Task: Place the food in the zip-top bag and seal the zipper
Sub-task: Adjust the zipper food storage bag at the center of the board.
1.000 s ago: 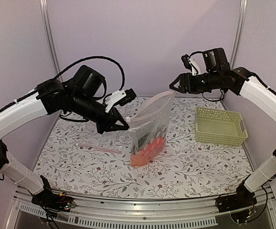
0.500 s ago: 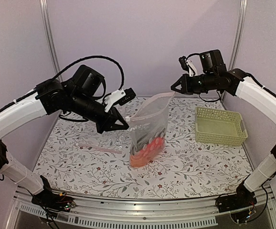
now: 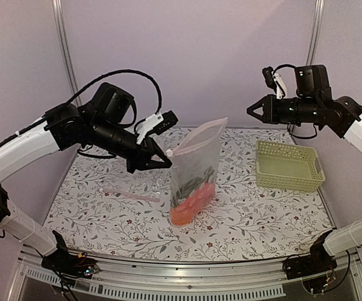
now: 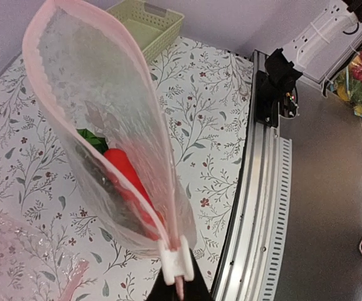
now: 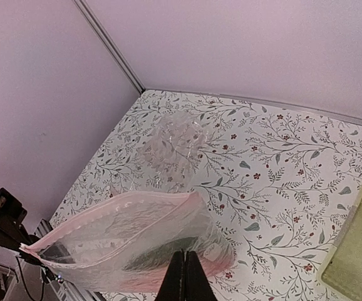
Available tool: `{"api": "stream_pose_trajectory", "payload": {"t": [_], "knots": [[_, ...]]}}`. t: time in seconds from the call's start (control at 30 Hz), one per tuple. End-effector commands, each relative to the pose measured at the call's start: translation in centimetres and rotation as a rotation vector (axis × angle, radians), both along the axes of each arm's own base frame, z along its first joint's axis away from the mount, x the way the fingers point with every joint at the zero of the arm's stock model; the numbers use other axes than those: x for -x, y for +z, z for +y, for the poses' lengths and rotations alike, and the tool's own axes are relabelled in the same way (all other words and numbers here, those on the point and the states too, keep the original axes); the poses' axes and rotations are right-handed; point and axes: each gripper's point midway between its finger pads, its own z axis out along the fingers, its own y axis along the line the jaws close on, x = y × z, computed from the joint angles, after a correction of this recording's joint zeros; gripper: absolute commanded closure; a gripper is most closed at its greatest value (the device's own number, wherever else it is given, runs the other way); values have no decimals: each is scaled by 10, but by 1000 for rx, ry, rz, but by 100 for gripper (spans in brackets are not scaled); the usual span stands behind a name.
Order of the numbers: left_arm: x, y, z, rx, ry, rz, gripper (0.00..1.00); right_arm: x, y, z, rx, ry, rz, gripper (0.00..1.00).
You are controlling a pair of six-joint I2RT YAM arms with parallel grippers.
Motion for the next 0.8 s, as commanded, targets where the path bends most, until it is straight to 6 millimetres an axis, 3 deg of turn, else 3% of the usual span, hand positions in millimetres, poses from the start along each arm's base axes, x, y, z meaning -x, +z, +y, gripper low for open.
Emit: {"api": "stream_pose_trajectory", "payload": {"t": [0.0, 0.1, 0.2, 0.37, 0.47, 0.77], "knots": [[5, 9, -8, 53, -62, 9, 100, 21, 4, -21, 14, -41, 12, 100], [6, 3, -9, 34, -73, 17, 100, 36, 8, -17, 11, 35, 5, 98], [8, 0, -8, 28, -86, 25, 100, 49, 6, 1, 22, 138, -1, 84], [19, 3, -7, 41, -126, 54, 100, 83, 10, 48, 47, 369, -88, 60], [22, 3, -6, 41, -132, 68, 100, 97, 11, 71, 70, 474, -125, 50], [24, 2, -6, 39, -136, 85, 100, 114, -1, 113, 133, 694, -193, 39]]}}
